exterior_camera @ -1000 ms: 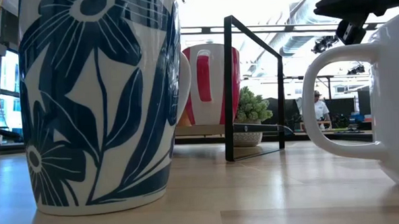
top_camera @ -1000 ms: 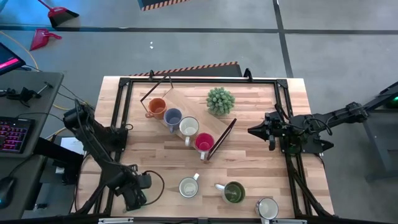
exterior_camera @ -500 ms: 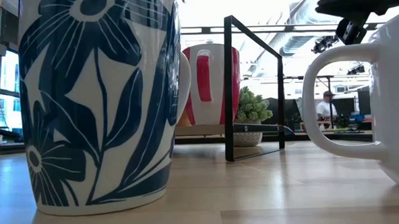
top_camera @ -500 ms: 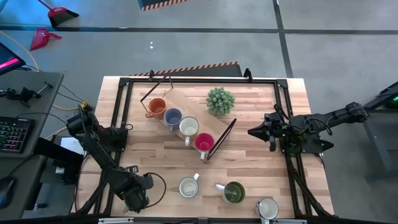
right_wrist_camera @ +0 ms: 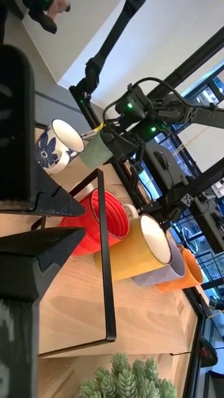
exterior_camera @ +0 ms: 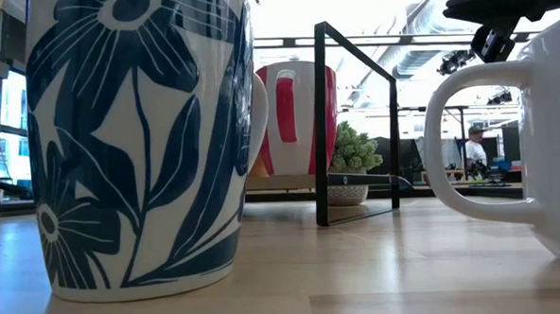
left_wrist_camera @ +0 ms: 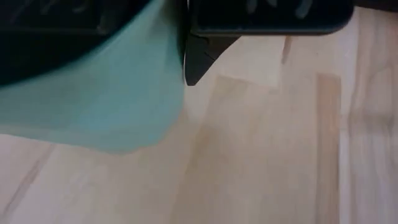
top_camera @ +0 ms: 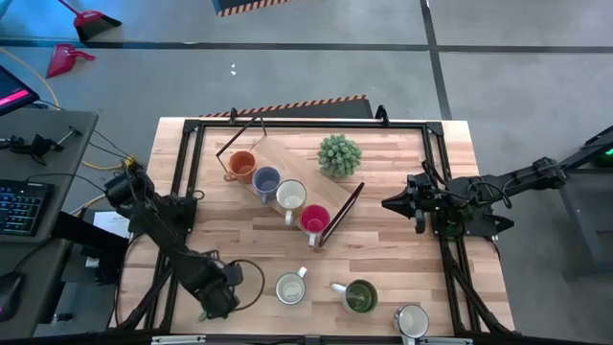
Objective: Place coffee mugs
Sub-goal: Put the light green mug on the shelf
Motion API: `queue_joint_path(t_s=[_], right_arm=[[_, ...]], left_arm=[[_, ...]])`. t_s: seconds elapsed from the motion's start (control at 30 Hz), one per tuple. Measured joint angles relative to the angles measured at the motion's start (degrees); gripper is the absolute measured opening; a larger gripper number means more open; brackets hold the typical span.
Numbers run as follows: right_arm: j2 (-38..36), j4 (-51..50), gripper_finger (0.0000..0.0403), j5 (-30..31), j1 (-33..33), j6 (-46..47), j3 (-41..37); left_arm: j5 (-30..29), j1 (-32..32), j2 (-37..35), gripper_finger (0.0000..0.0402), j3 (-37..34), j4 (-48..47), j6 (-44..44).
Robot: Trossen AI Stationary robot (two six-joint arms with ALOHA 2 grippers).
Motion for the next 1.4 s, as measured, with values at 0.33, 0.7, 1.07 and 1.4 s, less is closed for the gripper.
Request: queue_joint_path(t_s=[0.33,0.7,1.07,1.4], right_arm=[[0.0,-3.6,0.0016,0.0,0.0,-0.5,0.0],[0.0,-5.0,0.0016,0.4,0.0,1.0,0.0],[0.0,-4.8,0.0016,1.4,0.0,1.0,0.0],[0.0,-4.8,0.0016,1.4,0.0,1.0,0.0]], left_arm=[[-2.9,9.6,-11.3,0.0009,-0.2,-1.4,7.0],[-6.6,25.3,-26.6,0.0009,0.0,-3.5,10.2],[-10.4,47.8,-23.2,0.0009,14.4,-7.9,33.7],[-10.1,66.7,-9.6,0.0009,35.0,-17.8,50.6]])
